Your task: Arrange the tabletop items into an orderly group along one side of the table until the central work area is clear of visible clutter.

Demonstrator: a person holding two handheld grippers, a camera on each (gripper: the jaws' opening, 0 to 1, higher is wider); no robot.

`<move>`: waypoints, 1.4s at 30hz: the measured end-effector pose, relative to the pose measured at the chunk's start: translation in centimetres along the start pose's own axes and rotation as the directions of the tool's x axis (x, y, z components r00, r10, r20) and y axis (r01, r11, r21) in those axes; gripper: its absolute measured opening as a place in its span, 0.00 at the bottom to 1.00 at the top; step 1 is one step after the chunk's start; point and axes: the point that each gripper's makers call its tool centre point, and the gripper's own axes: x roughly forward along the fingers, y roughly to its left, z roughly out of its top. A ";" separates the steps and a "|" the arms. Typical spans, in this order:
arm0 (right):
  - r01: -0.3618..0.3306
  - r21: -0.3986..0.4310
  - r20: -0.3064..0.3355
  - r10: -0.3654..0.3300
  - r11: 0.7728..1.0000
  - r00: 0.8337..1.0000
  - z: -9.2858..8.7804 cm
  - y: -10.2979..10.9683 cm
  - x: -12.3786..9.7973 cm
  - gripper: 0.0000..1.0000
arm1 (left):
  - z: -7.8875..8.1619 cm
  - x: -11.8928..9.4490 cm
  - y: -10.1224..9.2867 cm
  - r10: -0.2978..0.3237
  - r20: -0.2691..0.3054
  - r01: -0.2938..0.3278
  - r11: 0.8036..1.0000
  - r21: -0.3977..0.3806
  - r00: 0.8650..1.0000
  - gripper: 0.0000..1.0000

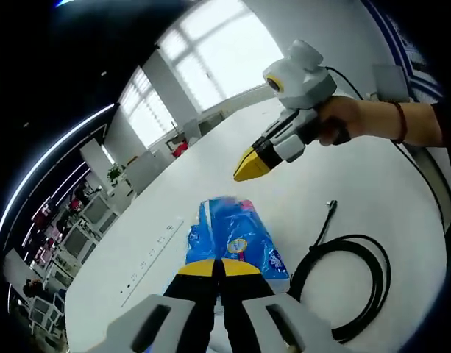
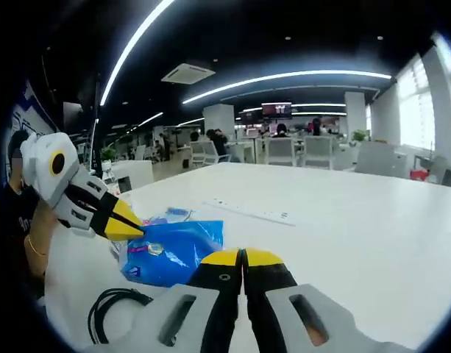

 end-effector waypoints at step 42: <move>0.030 -0.024 -0.046 -0.031 0.999 0.998 -3.4 -2.7 -5.4 0.01 | 7.2 2.0 -4.1 -0.105 0.178 0.071 0.980 0.188 0.978 0.00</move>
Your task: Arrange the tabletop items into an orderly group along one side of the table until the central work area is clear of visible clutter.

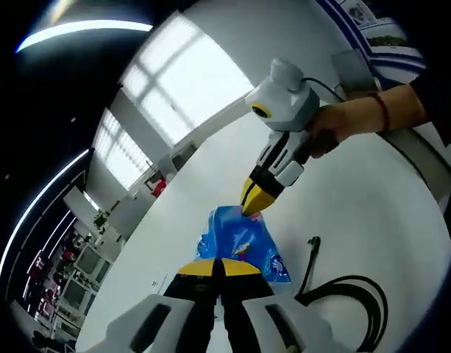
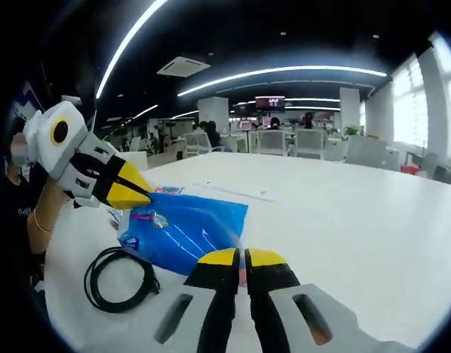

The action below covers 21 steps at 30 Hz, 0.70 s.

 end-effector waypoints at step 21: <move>0.076 0.048 0.007 -0.076 0.996 0.997 0.4 -2.2 -2.1 0.00 | 1.1 2.2 -0.2 -0.039 0.036 0.042 0.996 -0.084 0.999 0.00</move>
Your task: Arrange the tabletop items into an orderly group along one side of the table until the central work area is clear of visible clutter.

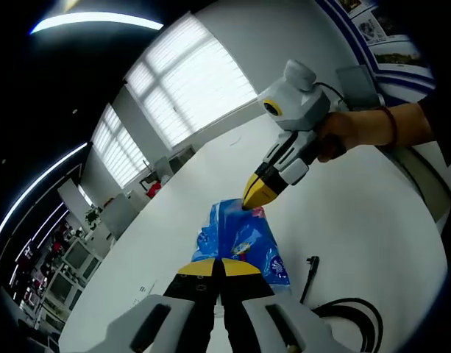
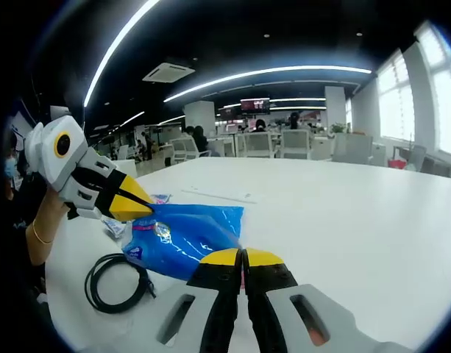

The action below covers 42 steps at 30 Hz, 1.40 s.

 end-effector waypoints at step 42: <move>0.069 0.078 -0.104 -0.061 0.995 0.993 -6.0 -3.1 0.8 0.00 | -4.6 6.5 -1.8 -0.034 -0.108 0.028 0.998 -0.050 0.994 0.00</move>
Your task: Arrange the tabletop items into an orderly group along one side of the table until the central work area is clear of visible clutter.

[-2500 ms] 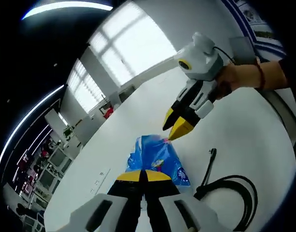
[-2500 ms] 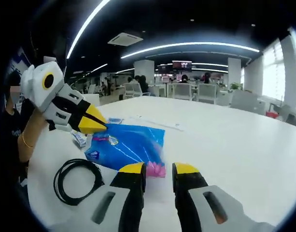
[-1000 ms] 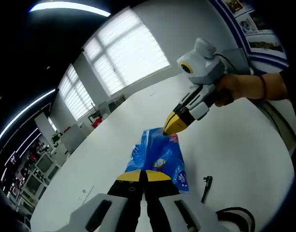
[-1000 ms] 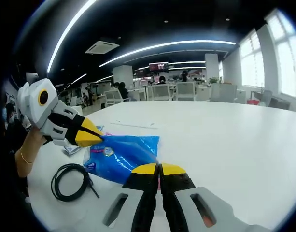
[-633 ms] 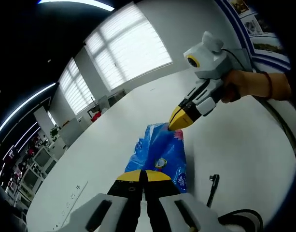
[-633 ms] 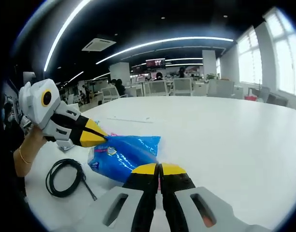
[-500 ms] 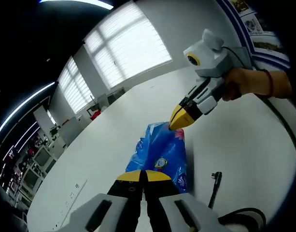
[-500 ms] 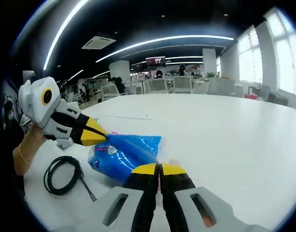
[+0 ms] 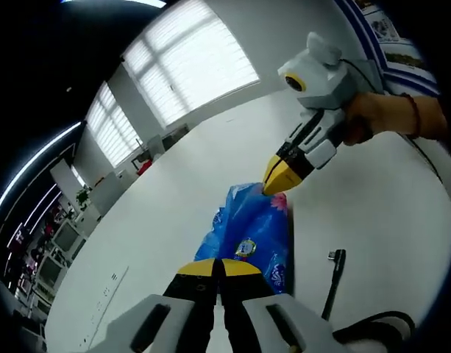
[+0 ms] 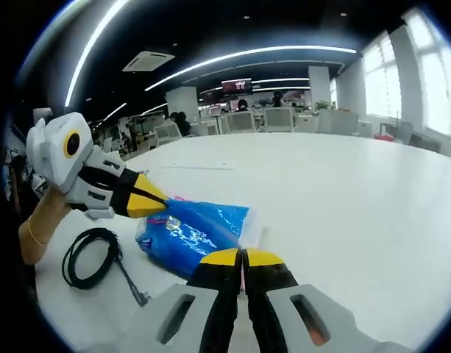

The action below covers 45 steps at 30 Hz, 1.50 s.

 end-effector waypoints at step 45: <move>-0.068 0.086 0.104 0.059 0.994 0.993 1.1 0.9 -1.8 0.20 | 0.0 -2.6 1.2 0.053 -0.019 -0.055 0.993 -0.109 0.998 0.31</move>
